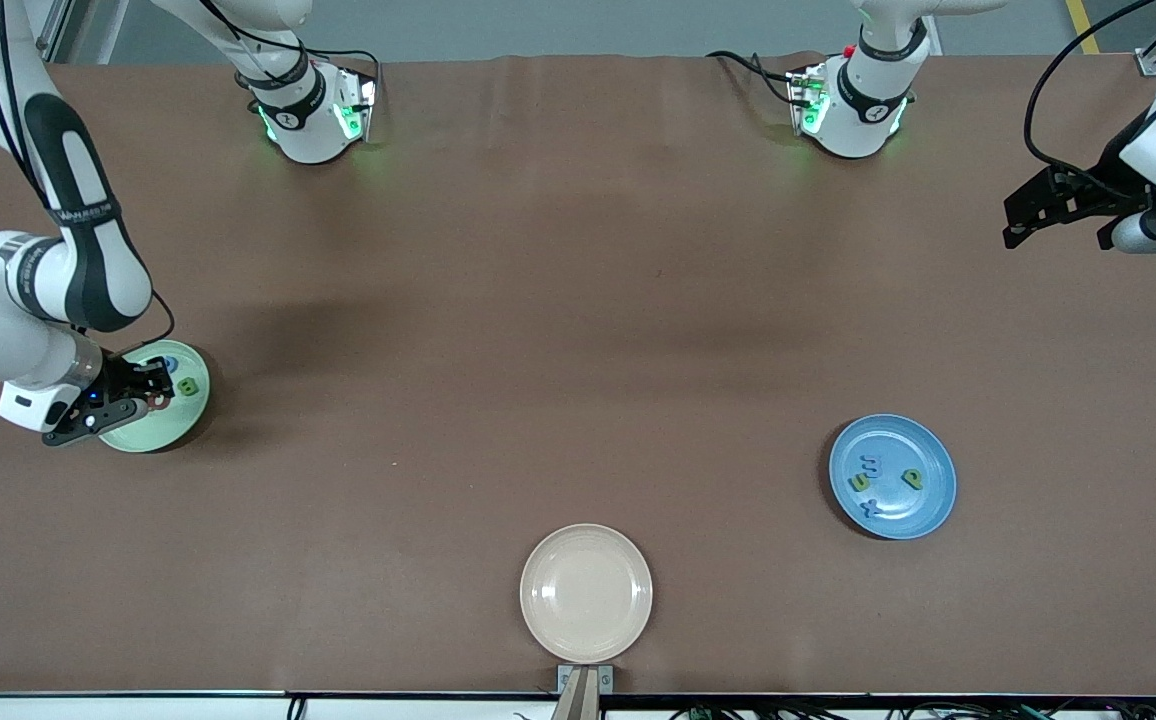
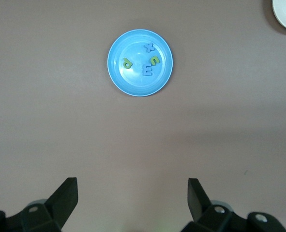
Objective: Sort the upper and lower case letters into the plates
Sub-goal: 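Carry the pink Q to the green plate with the right gripper, then open the right gripper to release the Q onto the green plate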
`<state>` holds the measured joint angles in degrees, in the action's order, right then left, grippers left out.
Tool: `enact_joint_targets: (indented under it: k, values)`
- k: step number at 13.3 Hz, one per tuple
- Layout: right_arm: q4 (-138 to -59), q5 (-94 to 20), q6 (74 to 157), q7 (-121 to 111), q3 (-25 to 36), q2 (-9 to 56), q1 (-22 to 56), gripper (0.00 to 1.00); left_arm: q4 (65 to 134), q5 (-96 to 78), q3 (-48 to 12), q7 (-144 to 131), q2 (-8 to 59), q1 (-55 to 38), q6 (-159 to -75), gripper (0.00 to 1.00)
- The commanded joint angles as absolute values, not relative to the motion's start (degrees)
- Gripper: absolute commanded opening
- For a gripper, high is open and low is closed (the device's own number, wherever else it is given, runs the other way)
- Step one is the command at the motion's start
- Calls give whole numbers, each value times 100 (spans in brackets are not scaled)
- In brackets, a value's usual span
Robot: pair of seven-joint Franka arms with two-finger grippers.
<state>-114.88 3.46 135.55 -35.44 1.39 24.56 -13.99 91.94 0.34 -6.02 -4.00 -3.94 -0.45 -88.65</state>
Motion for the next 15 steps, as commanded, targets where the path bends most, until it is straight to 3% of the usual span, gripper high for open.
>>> enact_joint_targets:
  k: [1,7,8,10,12,15]
  values:
    - [-11285,466,13579,-3551,0,2698,-1643,13,9325,88,-712,-492,-580,9,-8921,100]
    - [-11180,448,13895,-3542,0,3032,-1819,20,9264,105,-747,-483,-501,0,-8921,100]
    - [-11188,448,13896,-3542,0,3024,-1811,32,9246,105,-747,-483,-501,9,-8921,100]
    - [-11206,431,13826,-3472,0,3015,-1793,99,9237,105,-747,-457,-501,26,-8921,100]
    - [-11215,369,13363,-3036,-26,2840,-1749,98,9203,97,-747,-422,-501,35,-8912,100]
    - [-11233,360,12116,-1377,-62,1928,-1478,98,9202,97,-747,-448,-492,35,-8903,100]
